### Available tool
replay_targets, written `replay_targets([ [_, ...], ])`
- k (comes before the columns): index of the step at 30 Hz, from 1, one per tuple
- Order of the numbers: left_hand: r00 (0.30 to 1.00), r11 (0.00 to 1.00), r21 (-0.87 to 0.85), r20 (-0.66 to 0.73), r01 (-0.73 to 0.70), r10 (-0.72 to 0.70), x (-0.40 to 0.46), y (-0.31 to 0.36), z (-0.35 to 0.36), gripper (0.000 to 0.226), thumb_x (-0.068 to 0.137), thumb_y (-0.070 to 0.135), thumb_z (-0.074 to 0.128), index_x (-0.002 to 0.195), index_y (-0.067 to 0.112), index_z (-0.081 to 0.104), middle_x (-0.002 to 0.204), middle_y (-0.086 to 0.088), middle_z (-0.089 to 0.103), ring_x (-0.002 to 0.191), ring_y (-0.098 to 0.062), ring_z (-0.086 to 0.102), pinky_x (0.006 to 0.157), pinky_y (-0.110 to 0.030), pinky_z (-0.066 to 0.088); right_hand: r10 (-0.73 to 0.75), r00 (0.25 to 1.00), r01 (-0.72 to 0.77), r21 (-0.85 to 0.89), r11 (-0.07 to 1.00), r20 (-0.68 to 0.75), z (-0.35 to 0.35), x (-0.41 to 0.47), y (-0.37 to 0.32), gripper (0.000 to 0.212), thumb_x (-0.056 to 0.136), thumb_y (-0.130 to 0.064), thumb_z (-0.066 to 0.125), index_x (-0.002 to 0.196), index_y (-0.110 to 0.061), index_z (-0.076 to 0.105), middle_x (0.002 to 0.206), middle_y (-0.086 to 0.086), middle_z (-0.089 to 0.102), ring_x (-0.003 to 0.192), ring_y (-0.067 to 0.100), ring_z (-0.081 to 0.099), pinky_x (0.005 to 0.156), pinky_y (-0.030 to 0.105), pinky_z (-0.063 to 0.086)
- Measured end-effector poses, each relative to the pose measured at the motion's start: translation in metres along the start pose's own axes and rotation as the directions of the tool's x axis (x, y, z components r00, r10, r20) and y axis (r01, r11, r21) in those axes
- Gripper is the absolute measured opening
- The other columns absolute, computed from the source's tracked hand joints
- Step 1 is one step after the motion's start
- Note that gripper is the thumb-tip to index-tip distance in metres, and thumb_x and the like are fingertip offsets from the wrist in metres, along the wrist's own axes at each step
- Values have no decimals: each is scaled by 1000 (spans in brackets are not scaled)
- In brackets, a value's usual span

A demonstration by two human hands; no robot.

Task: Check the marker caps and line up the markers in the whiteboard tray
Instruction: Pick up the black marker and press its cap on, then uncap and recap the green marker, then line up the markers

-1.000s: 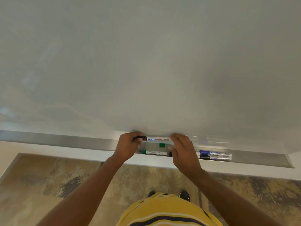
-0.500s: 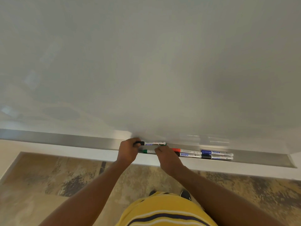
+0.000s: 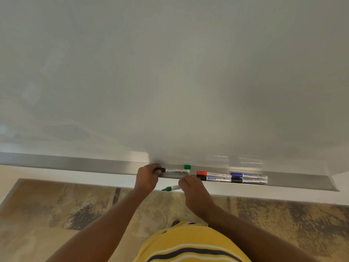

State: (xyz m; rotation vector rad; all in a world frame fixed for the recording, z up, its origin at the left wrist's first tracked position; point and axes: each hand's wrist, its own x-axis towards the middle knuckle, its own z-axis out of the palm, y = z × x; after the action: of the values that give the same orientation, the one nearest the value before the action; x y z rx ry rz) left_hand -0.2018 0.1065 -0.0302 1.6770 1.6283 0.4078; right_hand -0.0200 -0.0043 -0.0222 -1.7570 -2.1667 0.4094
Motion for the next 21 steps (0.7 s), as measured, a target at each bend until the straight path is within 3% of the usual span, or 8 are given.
replay_targets([
  [2, 1000, 1000, 17, 16, -1, 1, -2, -1, 4, 22, 87, 4, 61, 90, 20, 75, 81, 0, 73, 76, -20, 64, 72, -29, 52, -24, 1000, 24, 23, 999, 6, 0, -13, 0, 35, 69, 7, 58, 100, -10, 59, 98, 8, 60, 90, 23, 52, 77, 33, 47],
  [5, 998, 993, 105, 40, -57, 53, -5, 0, 8, 21, 85, 4, 61, 84, 22, 73, 73, -2, 71, 68, -22, 61, 63, -33, 51, -30, 999, 29, 24, 999, 16, 0, -23, 0, 38, 69, 4, 62, 104, -10, 60, 102, 7, 61, 94, 23, 54, 80, 34, 48],
  [9, 990, 976, 170, 58, -138, 130, -7, 3, 14, 17, 83, 7, 64, 83, 21, 73, 73, -2, 70, 67, -22, 59, 57, -28, 44, 16, 1000, -17, 44, 999, 16, -4, -22, 7, 41, 70, 4, 61, 107, -13, 60, 104, 4, 59, 97, 20, 50, 84, 31, 46],
  [15, 967, 927, 276, 91, -254, 238, -6, 5, 17, 17, 85, 8, 63, 95, 15, 75, 96, -1, 71, 89, -26, 58, 77, -37, 49, 140, 989, -136, 85, 987, -42, -19, -20, 26, 31, 78, -1, 65, 104, -17, 61, 102, 1, 60, 93, 16, 51, 82, 23, 40],
  [21, 873, 767, 434, 115, -473, 473, -2, 25, 23, 20, 80, 3, 63, 92, 13, 75, 80, -9, 70, 73, -32, 61, 65, -37, 53, 276, 951, -259, 129, 957, -141, -38, -21, 46, 31, 80, 0, 67, 107, -14, 61, 101, 5, 62, 90, 20, 54, 79, 27, 47],
])
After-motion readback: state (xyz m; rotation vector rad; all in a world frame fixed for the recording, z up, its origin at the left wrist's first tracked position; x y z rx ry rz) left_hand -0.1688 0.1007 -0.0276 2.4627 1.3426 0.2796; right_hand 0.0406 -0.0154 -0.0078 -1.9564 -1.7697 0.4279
